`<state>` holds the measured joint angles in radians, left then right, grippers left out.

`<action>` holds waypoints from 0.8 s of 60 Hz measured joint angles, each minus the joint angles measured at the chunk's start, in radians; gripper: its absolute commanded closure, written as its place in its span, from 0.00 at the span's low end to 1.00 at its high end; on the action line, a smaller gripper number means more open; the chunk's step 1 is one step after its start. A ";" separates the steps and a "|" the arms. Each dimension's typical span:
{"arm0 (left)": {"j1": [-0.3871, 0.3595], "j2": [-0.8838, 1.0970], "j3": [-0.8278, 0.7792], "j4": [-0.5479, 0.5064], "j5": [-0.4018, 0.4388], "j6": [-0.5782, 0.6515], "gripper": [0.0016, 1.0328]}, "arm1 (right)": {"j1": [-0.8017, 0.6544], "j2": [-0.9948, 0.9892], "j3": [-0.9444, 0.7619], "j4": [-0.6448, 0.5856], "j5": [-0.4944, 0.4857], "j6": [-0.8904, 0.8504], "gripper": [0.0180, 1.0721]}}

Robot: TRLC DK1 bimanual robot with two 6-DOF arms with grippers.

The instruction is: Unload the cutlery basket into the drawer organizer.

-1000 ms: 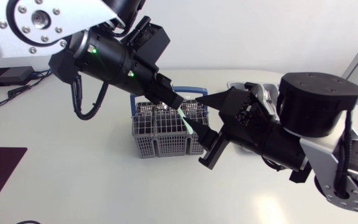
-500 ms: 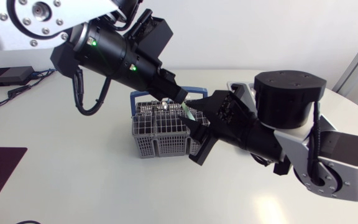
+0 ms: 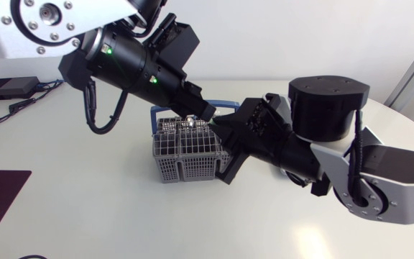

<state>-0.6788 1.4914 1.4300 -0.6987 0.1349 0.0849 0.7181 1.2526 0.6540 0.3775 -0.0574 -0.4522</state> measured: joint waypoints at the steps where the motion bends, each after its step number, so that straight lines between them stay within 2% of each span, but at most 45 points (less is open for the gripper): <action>1: 0.001 0.000 0.000 0.000 0.000 0.000 0.88 | 0.000 0.000 0.001 0.000 0.000 0.001 0.95; 8: 0.005 0.000 0.000 -0.002 0.006 -0.002 0.85 | -0.001 0.000 0.002 0.000 0.002 0.001 0.95; 13: 0.007 0.000 0.000 -0.003 0.008 -0.005 0.72 | -0.001 0.000 0.002 -0.002 -0.002 0.000 0.95; 16: 0.009 0.000 0.001 -0.002 0.015 -0.006 0.57 | -0.001 0.000 0.002 -0.005 -0.010 0.000 0.95; 21: 0.016 0.000 0.005 0.000 0.015 -0.007 0.25 | 0.001 0.000 0.002 -0.016 -0.032 0.000 0.95; 24: 0.024 0.000 0.008 0.000 0.014 -0.007 0.15 | 0.001 -0.002 0.002 -0.024 -0.043 0.000 0.95; 36: 0.079 -0.010 0.014 0.001 0.014 0.005 0.12 | -0.018 -0.045 -0.003 -0.103 -0.096 -0.004 0.95; 48: 0.122 -0.032 -0.010 0.010 0.014 0.106 0.12 | -0.163 -0.136 -0.024 -0.214 -0.224 -0.047 0.95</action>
<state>-0.5568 1.4590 1.4197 -0.6891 0.1486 0.1909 0.5556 1.1168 0.6300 0.1638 -0.2810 -0.4988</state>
